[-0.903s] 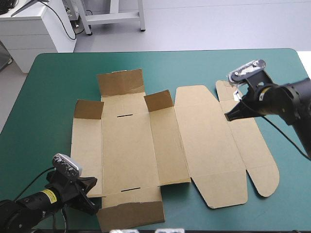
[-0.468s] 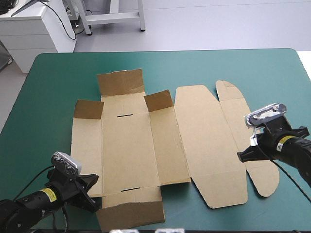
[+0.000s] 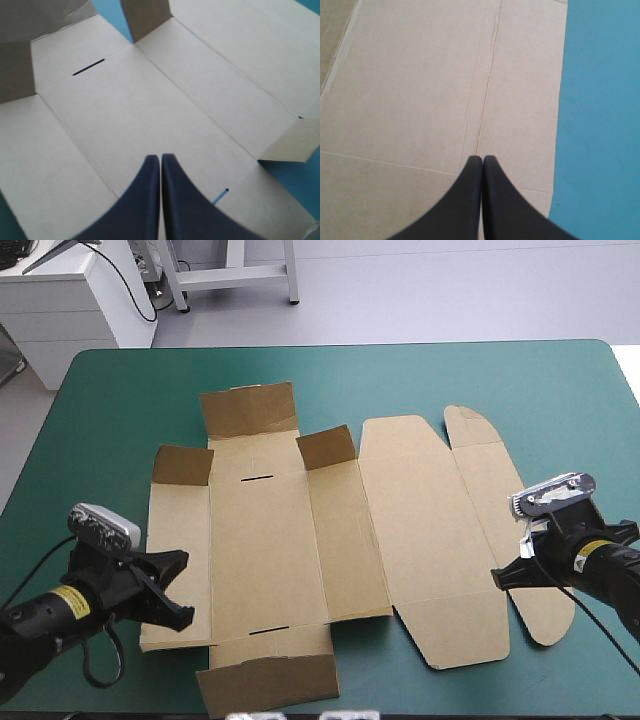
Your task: Fold the box
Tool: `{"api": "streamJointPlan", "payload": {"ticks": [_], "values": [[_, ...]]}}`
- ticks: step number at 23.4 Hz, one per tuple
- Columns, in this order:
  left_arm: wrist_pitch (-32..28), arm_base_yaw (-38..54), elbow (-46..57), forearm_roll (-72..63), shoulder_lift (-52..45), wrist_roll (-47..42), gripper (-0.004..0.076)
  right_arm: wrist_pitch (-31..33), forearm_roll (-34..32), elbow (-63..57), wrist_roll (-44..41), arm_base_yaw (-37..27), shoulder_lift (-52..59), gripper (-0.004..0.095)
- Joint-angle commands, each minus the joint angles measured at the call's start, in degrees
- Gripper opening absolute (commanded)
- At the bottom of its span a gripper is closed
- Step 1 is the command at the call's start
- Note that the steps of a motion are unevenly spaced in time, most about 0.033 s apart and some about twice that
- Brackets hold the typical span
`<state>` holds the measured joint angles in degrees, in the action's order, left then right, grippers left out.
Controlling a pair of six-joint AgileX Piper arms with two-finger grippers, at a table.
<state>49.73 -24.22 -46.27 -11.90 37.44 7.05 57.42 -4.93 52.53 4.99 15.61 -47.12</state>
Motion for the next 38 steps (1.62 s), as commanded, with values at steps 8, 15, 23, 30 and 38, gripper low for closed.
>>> {"api": "streamJointPlan", "payload": {"ticks": [8,15,23,30,38], "values": [[8.14,-0.11,-19.85,18.22,15.72,-10.93,-0.0008,-2.25,-4.8,1.43,-5.61,-0.43,1.75,-0.0016],[13.61,8.79,-26.16,20.48,22.02,-10.17,0.002,-1.96,-5.89,1.43,-5.72,-0.43,3.27,-0.0016],[22.99,35.46,-26.16,-0.45,26.8,6.12,0.0019,-2.07,-8.09,1.43,-5.53,-0.43,3.27,-0.0016],[24.16,46.29,-18.69,-7.63,26.69,9.02,0.0019,-1.62,-7.44,1.43,-5.53,-0.43,3.27,-0.0016],[21.45,46.46,-2.77,-10.36,26.69,9.77,0.014,-1.09,-7.54,1.43,-5.53,-0.43,3.27,-0.0016]]}}
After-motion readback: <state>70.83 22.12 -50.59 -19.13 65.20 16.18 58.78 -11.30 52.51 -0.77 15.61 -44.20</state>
